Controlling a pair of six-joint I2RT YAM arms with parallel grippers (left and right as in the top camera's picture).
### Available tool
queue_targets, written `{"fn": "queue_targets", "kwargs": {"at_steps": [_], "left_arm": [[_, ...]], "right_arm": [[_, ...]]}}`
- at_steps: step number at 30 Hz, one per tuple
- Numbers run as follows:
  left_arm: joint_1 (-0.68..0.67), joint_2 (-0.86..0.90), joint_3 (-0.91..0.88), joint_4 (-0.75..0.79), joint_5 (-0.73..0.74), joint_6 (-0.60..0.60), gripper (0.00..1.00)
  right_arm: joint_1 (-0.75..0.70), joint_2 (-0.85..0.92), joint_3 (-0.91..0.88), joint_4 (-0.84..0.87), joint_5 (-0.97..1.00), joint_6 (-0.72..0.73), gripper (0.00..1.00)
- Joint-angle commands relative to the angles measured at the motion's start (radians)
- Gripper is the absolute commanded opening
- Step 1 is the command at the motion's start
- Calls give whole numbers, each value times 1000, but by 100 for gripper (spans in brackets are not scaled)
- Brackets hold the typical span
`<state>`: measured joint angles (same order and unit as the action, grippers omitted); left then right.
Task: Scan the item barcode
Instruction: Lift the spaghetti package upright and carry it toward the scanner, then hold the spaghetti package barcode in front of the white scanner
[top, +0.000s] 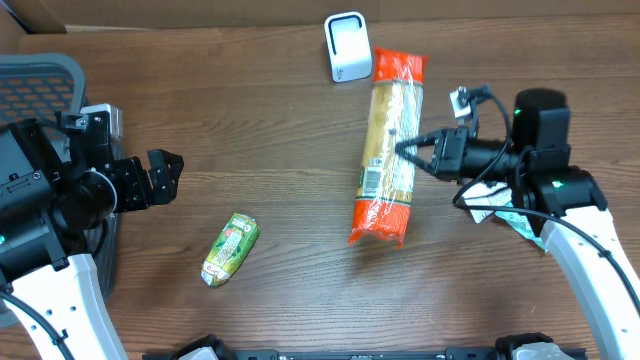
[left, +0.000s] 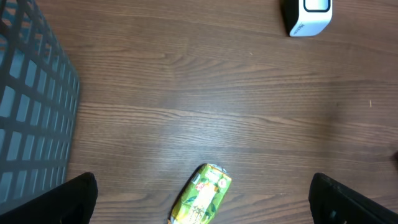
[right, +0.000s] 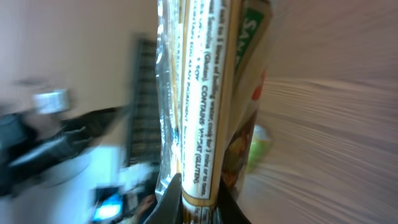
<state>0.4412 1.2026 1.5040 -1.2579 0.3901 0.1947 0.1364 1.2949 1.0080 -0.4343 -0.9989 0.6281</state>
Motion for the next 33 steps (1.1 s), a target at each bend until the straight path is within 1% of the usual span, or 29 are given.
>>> {"fn": "queue_targets", "kwargs": {"at_steps": [1,3,4,5,6,8,11,14,16,18,19,20,22,23,26,27,33], "left_arm": [[5,0,2,2,18,23,100],[5,0,2,2,18,23,100],[5,0,2,2,18,23,100],[5,0,2,2,18,23,99],[5,0,2,2,18,23,100],[5,0,2,2,18,23,99],[5,0,2,2,18,23,100],[5,0,2,2,18,23,100],[5,0,2,2,18,23,100],[5,0,2,2,18,23,99],[5,0,2,2,18,23,99],[5,0,2,2,18,23,99],[5,0,2,2,18,23,100],[5,0,2,2,18,23,99],[5,0,2,2,18,23,99],[5,0,2,2,18,23,100],[5,0,2,2,18,23,100]], "right_arm": [[72,-22,16,-117,401,-230,3],[116,-22,16,-149,546,-257,3],[159,-22,16,-156,669,-268,4],[181,-22,19,-155,726,-272,4],[217,-22,36,-156,830,-293,3],[250,-16,73,-159,950,-317,3],[287,23,156,-167,1077,-372,3],[312,105,260,-189,1176,-442,3],[327,171,311,-171,1247,-483,4],[340,220,331,-111,1327,-523,4],[358,259,332,7,1398,-604,4],[369,276,332,85,1437,-640,4],[386,293,332,198,1497,-716,4],[393,303,332,272,1510,-794,4],[396,336,332,456,1486,-993,4],[395,356,332,529,1458,-1093,4],[391,505,332,814,1446,-1458,4]]}}
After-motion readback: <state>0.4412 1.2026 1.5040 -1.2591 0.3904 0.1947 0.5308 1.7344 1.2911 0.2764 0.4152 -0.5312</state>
